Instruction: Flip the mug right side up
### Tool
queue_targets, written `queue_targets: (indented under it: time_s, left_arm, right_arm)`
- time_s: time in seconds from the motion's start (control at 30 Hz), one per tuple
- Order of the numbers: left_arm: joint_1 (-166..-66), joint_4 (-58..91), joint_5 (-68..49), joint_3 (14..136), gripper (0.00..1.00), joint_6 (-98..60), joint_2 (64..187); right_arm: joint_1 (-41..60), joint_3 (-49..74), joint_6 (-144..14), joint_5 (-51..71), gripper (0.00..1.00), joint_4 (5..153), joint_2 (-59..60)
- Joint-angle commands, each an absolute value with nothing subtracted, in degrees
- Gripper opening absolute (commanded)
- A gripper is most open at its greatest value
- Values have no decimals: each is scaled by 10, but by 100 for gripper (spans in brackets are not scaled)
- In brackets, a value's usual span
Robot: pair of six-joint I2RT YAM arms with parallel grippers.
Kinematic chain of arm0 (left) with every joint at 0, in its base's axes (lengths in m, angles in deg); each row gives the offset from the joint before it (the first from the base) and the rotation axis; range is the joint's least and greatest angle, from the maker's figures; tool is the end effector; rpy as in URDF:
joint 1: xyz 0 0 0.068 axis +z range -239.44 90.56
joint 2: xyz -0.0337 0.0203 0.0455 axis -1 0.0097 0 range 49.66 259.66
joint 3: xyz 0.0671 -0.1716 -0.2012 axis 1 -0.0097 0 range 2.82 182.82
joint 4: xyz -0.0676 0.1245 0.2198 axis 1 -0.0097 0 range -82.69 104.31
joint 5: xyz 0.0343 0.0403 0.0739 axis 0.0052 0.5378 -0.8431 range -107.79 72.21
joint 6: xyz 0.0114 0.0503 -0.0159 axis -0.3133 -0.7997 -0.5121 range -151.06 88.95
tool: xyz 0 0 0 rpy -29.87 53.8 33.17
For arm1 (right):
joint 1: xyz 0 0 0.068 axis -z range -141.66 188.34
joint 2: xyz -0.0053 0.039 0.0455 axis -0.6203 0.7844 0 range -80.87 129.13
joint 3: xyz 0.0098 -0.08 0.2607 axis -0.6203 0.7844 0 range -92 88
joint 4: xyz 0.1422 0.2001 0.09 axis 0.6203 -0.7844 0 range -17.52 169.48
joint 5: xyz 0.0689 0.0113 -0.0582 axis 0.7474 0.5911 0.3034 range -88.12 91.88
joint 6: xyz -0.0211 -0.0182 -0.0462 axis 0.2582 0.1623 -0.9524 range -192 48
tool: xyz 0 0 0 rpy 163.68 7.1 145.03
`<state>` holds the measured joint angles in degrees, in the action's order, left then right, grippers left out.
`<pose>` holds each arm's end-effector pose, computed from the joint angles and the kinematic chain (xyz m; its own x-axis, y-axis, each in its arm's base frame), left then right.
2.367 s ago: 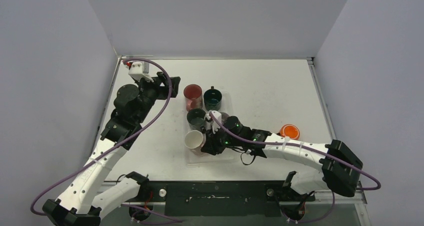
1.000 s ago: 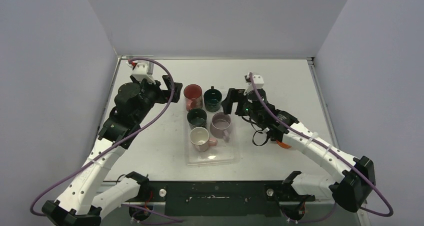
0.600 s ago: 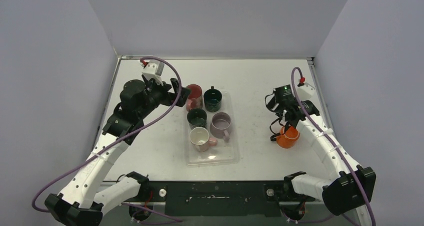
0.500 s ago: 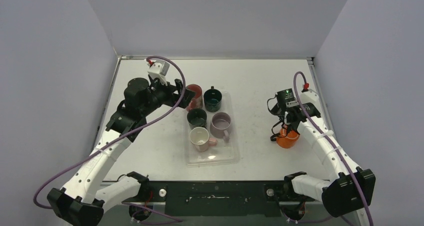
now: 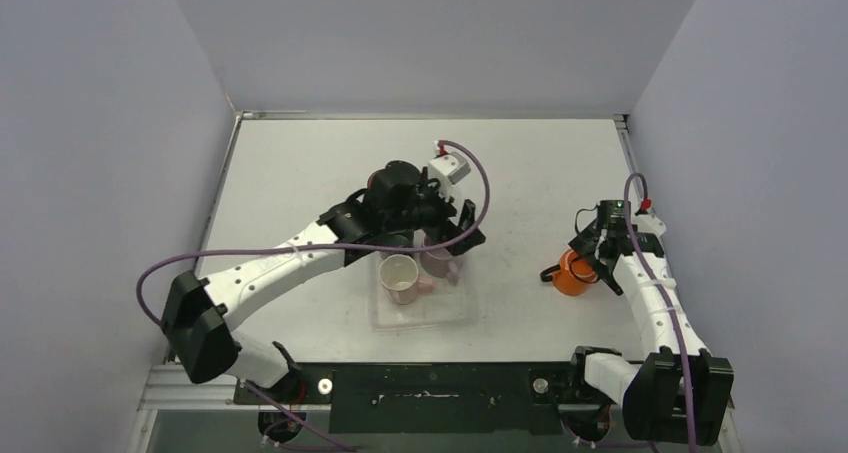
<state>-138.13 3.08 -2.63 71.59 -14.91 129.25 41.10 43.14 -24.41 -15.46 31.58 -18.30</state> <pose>0.2074 -0.2501 0.3454 -0.4841 0.1442 -0.8631 0.7812 0.5156 -0.3520 0.1939 -0.0201 0.2322 -0.4887 0.7291 -0.4791 0.7855 0.6067 0.1219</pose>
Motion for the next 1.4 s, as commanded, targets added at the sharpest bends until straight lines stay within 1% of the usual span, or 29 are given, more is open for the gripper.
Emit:
queue_targets:
  time_s: [0.0,0.03,0.07,0.1,0.17,0.27,0.4,0.6,0.73,0.93,1.2,1.27,1.37]
  left_arm:
    - [-1429,83,-42,795,100,-197,1369]
    - [-1436,84,-40,809,100,-203,1389]
    - [-1442,85,-36,822,95,-208,1410]
    - [-1447,89,-31,832,94,-211,1434]
    - [-1454,100,-21,848,93,-216,1462]
    - [-1462,115,-11,868,91,-226,1512]
    - [-1468,108,-6,904,89,-234,1569]
    - [-1486,100,-12,927,87,-243,1620]
    - [-1498,101,-48,938,83,-239,1642]
    - [-1512,87,-128,967,76,-235,1692]
    - [-1509,33,-130,1060,75,-247,1770]
    - [-1506,42,-112,1061,69,-251,1776]
    - [-1504,59,-85,1054,54,-250,1777]
  right_arm:
    - [453,466,-312,3,91,439,-212]
    - [458,471,-314,29,89,451,-215]
    - [459,476,-317,49,86,460,-215]
    - [459,480,-320,72,84,470,-215]
    - [459,488,-325,99,79,481,-209]
    - [458,497,-340,133,69,497,-194]
    - [457,499,-345,157,63,502,-184]
    - [456,503,-332,191,62,510,-181]
    - [456,498,-328,202,62,511,-181]
    - [456,485,-336,176,64,499,-177]
    - [457,481,-338,171,62,491,-171]
    - [458,480,-339,168,61,487,-171]
    - [459,478,-339,166,58,484,-171]
